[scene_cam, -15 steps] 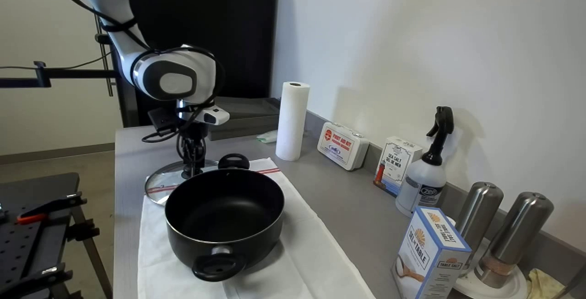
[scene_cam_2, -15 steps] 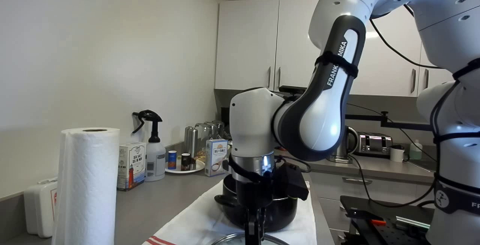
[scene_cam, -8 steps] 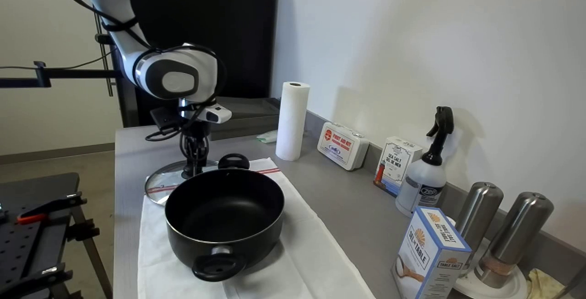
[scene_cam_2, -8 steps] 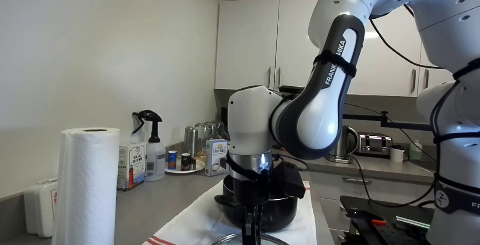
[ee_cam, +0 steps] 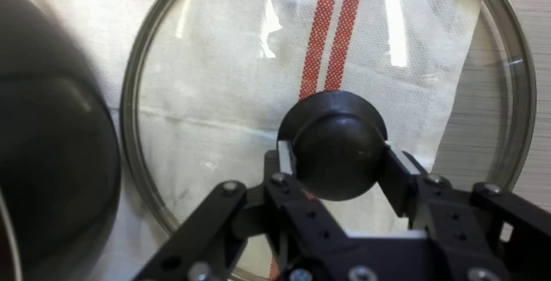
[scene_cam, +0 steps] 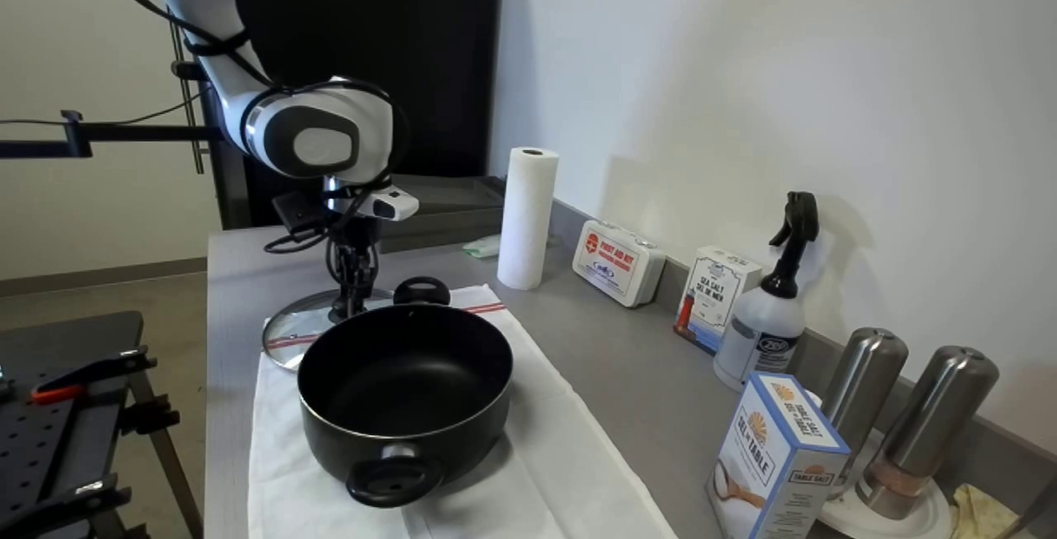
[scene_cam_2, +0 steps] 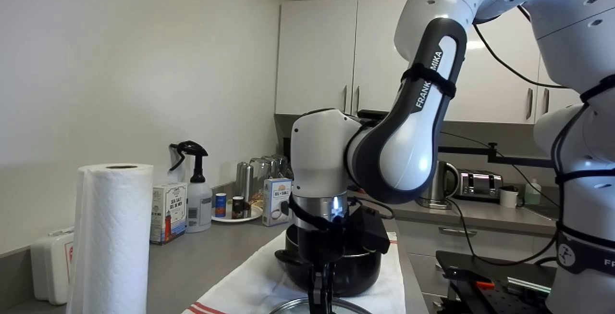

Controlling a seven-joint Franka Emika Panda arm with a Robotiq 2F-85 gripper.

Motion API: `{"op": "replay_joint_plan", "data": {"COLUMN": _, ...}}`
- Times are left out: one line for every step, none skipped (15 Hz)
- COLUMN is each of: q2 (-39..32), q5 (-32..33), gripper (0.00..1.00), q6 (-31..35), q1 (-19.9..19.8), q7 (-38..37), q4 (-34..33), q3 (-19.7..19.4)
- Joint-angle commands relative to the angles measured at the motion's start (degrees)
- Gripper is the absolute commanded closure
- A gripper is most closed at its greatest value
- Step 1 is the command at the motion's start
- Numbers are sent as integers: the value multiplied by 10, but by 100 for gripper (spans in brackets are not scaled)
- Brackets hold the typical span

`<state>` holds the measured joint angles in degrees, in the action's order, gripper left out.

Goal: Put the glass lid on the pot

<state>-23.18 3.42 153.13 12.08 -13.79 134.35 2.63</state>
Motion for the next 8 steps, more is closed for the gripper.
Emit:
{"op": "replay_joint_plan", "data": {"q2": 12, "q5": -2, "gripper": 75, "q6": -9, "q1": 4, "q7": 0, "q4": -1, "q3": 4}}
{"op": "replay_joint_plan", "data": {"q2": 22, "q5": -6, "gripper": 75, "q6": -15, "q1": 3, "q7": 3, "q4": 3, "q3": 9}}
{"op": "replay_joint_plan", "data": {"q2": 32, "q5": -5, "gripper": 75, "q6": -21, "q1": 6, "q7": 3, "q4": 9, "q3": 12}}
{"op": "replay_joint_plan", "data": {"q2": 39, "q5": -10, "gripper": 75, "q6": -24, "q1": 3, "q7": 10, "q4": 13, "q3": 20}}
{"op": "replay_joint_plan", "data": {"q2": 50, "q5": -11, "gripper": 75, "q6": -30, "q1": 4, "q7": 12, "q4": 18, "q3": 26}}
{"op": "replay_joint_plan", "data": {"q2": 58, "q5": -14, "gripper": 75, "q6": -36, "q1": 3, "q7": 14, "q4": 21, "q3": 33}}
{"op": "replay_joint_plan", "data": {"q2": 68, "q5": -17, "gripper": 75, "q6": -43, "q1": 3, "q7": 16, "q4": 26, "q3": 40}}
{"op": "replay_joint_plan", "data": {"q2": 77, "q5": -19, "gripper": 75, "q6": -52, "q1": 2, "q7": 18, "q4": 29, "q3": 46}}
